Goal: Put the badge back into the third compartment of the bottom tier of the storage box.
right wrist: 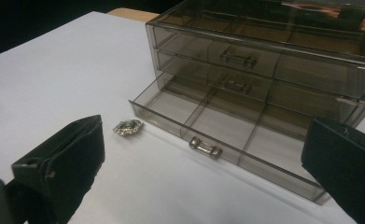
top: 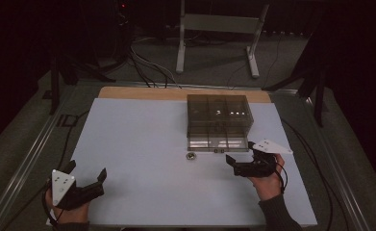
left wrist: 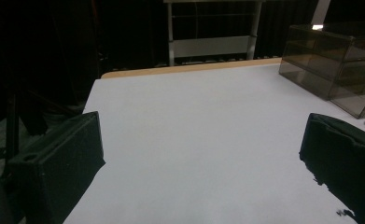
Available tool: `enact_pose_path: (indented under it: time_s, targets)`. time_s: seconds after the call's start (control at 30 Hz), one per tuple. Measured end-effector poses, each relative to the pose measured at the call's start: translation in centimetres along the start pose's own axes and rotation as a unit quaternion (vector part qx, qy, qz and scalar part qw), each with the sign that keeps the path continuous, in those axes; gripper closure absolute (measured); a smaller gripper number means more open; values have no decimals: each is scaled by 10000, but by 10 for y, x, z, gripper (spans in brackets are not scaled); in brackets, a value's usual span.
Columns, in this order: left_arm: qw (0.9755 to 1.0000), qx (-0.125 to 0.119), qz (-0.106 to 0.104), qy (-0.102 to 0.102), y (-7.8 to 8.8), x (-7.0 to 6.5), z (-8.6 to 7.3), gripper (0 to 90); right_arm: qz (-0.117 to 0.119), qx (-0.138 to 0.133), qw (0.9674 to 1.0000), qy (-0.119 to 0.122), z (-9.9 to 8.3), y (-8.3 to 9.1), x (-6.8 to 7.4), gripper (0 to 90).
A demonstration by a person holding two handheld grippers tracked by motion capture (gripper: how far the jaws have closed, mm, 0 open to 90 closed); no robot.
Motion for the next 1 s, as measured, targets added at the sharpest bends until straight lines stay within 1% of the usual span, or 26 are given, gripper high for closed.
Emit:
enact_pose_path:
  time_s: [0.57,1.0]
  targets:
    - [10000,21,-28,-11,-1,0,0,3,184,148,9997,-49,7,-18,7,0]
    - [10000,33,-46,-12,-2,0,-1,4,285,204,9994,17,17,-31,17,0]
Point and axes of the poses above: each handheld gripper's, and its own axes: y roughly backward along the jaws, z roughly out of its top, x roughly to its left, the point moved 3 cm from there along -y, roughly forward along the jaws, and after that the axes turned 12 degrees about x, right-handed, at the moved point
